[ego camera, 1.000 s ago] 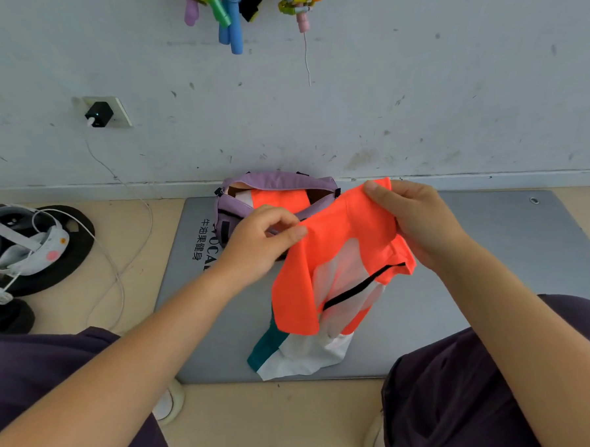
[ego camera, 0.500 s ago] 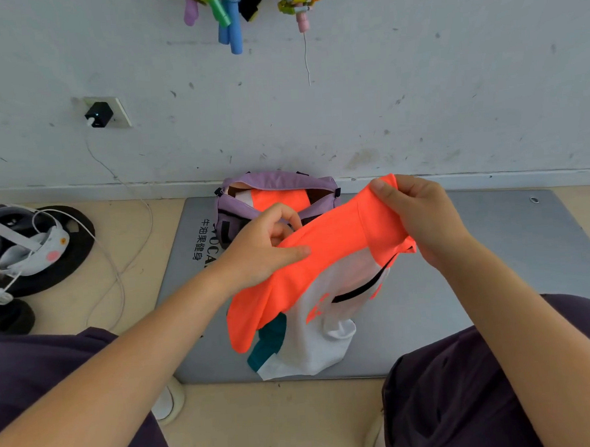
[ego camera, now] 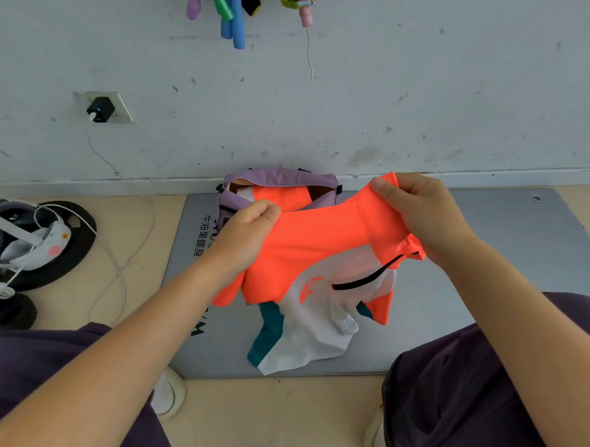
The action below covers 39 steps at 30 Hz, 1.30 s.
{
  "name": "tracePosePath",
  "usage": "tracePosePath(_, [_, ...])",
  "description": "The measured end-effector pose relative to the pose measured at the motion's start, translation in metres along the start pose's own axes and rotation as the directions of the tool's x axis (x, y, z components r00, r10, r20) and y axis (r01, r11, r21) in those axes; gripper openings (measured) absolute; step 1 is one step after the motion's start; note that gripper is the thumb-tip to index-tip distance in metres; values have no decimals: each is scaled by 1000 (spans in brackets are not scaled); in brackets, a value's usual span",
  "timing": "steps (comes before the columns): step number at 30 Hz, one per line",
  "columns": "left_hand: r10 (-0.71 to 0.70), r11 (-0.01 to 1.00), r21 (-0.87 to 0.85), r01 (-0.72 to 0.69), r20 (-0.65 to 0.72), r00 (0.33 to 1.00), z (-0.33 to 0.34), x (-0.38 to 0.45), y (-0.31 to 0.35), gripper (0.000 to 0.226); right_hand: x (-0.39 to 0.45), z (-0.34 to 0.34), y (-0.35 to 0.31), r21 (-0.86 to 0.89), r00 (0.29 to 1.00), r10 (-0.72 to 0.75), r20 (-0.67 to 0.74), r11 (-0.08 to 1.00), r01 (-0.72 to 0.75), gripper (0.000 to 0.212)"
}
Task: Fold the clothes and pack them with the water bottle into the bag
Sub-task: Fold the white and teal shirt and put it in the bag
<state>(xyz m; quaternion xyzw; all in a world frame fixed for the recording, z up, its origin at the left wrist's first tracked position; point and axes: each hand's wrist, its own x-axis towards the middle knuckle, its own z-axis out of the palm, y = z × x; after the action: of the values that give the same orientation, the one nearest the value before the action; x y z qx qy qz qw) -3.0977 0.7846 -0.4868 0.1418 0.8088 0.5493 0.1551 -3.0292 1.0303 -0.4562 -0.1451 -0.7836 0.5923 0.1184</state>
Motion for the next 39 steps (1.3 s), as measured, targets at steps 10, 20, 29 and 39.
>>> tracePosePath(10, [50,951,268,-153,358,932,18,-14,8,19,-27,29,-11,68,947,45,317,995,-70,28])
tracePosePath(20, [-24,1000,24,14,505,863,25,-22,29,28,-25,30,-17,28,959,8,283,999,-17,34])
tracePosePath(29, [-9,835,-500,230,405,914,-7,-4,27,32,-11,10,-10,-78,835,41,548,997,2,77])
tracePosePath(39, [-146,935,-318,160,69,987,-26,10,11,27,-5,1,3,129,858,19,513,987,-99,27])
